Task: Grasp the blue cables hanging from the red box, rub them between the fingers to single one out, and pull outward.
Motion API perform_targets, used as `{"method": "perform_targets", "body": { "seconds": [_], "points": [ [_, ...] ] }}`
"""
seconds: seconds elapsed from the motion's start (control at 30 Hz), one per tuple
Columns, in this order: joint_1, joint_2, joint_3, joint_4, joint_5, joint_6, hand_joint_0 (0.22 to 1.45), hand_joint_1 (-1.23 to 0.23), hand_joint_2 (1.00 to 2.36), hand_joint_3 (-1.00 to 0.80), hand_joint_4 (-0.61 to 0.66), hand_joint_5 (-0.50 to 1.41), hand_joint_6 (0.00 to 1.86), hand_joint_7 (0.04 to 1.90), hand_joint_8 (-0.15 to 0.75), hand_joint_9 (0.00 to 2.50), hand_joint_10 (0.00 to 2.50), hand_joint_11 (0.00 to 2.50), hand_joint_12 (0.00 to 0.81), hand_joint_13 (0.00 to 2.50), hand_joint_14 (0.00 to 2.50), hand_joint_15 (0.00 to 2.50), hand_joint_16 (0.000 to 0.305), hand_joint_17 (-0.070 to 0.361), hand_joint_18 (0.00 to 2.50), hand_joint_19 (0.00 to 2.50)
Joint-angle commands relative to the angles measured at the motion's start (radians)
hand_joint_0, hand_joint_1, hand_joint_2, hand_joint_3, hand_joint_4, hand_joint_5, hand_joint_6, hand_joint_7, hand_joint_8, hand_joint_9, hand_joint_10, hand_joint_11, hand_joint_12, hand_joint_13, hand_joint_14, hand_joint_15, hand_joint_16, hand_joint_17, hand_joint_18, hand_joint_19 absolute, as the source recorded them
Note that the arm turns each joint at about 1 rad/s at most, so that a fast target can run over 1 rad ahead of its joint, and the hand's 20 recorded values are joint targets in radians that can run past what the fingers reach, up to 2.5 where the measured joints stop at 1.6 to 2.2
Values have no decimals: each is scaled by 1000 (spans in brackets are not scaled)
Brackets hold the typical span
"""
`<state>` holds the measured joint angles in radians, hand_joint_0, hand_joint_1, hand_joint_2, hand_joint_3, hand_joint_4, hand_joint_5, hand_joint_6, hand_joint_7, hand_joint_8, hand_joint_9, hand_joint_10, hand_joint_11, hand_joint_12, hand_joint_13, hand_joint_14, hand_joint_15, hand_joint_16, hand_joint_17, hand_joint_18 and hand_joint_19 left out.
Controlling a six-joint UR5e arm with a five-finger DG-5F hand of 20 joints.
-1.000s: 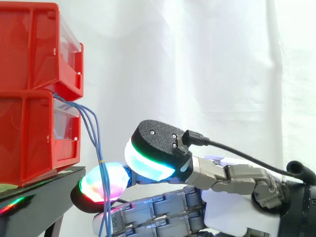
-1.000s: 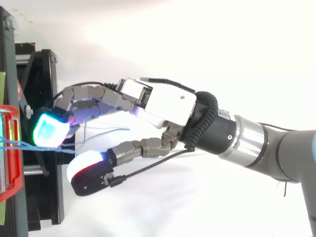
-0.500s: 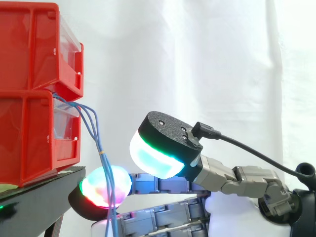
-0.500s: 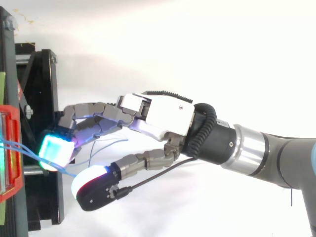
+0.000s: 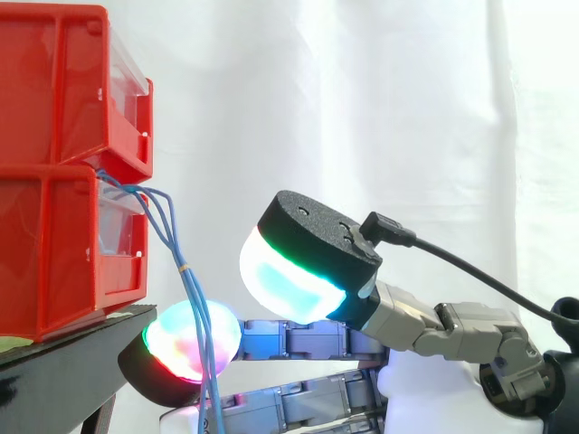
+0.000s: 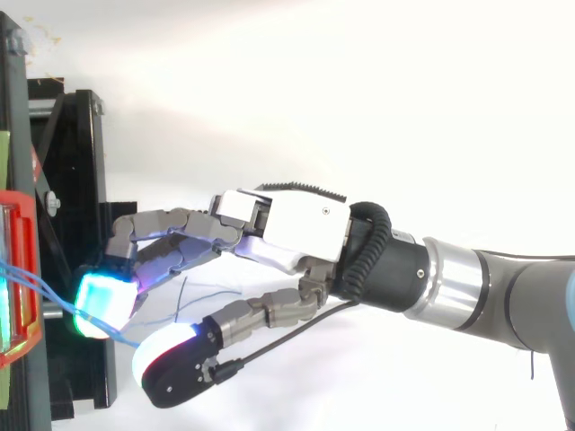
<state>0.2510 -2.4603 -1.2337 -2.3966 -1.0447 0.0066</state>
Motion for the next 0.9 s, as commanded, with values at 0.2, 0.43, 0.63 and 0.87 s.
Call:
{"method": "perform_targets", "body": {
  "seconds": [0.2, 0.43, 0.63, 0.87],
  "points": [
    [4, 0, 0, 13, 3, 1, 559, -717, 1002, -473, 237, -100, 502, 1182, 249, 739, 14, 548, 396, 630, 20, 577, 54, 122, 495, 649],
    [10, 0, 34, 11, 8, 13, 558, -711, 1002, -478, 242, -95, 501, 1194, 256, 778, 14, 564, 400, 669, 21, 602, 54, 122, 515, 654],
    [16, 1, 57, -22, 3, 148, 559, -705, 1002, -471, 238, -91, 502, 1203, 260, 803, 16, 575, 400, 707, 19, 623, 54, 121, 535, 670],
    [25, 1, 57, -72, -17, 299, 561, -697, 1003, -473, 238, -89, 501, 1214, 259, 815, 14, 574, 396, 736, 21, 639, 54, 121, 559, 678]
  ]
}}
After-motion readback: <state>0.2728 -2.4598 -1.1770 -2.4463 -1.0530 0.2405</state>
